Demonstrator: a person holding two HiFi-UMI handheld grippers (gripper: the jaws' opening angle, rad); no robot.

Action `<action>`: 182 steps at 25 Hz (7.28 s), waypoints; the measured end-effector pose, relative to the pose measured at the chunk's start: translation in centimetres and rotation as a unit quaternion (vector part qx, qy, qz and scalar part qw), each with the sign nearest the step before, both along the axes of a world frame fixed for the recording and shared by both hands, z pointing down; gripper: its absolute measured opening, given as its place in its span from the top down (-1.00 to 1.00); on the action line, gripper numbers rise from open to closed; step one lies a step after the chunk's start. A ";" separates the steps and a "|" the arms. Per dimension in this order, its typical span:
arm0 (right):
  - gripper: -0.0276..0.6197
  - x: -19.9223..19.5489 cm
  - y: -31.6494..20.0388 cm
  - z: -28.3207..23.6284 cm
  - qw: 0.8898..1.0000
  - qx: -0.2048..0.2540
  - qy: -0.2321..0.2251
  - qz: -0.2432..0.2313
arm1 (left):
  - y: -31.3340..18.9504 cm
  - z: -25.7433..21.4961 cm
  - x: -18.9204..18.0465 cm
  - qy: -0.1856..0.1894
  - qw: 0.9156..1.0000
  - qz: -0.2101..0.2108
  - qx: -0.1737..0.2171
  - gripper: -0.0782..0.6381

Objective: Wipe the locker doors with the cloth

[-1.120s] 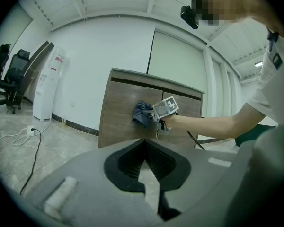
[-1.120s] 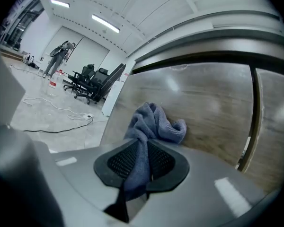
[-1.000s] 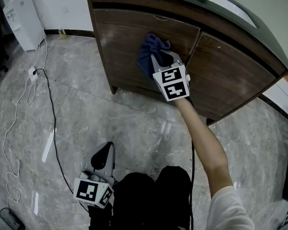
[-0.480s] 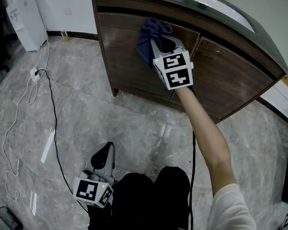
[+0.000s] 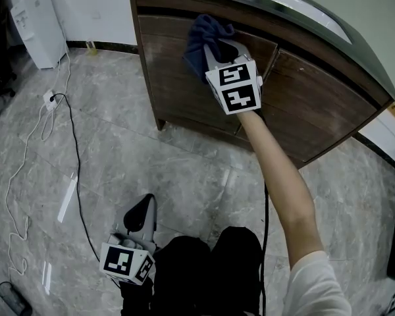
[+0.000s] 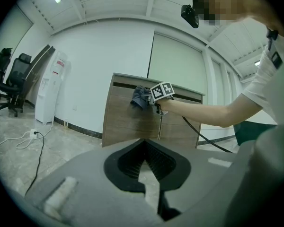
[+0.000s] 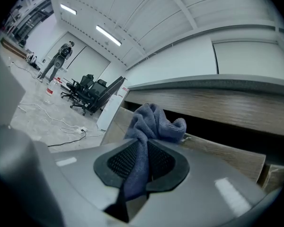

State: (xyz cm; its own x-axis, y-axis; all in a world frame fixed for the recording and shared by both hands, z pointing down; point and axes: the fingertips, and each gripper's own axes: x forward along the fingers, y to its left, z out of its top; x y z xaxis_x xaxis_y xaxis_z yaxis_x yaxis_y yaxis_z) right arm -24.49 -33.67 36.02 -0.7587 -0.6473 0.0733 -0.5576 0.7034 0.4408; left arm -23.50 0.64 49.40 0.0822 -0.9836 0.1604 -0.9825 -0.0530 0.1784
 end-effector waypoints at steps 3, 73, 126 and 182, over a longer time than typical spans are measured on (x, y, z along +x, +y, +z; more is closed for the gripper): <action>0.71 -0.5 0.1 1.4 1.000 -0.011 0.006 -0.002 | 0.2 0.0 -0.2 -0.001 1.000 -0.002 0.000 0.78; 0.72 -9.9 1.0 13.3 0.990 -0.106 0.085 -0.047 | 0.7 2.2 -4.4 0.022 0.999 -0.032 -0.020 0.78; 0.72 -15.8 1.3 9.3 0.993 -0.052 0.075 -0.068 | 0.6 4.1 -5.2 0.028 0.998 -0.039 -0.039 0.78; 0.72 -3.0 12.2 15.3 0.951 -0.153 0.088 -0.253 | -2.4 -0.1 1.3 -0.012 0.998 -0.034 -0.050 0.78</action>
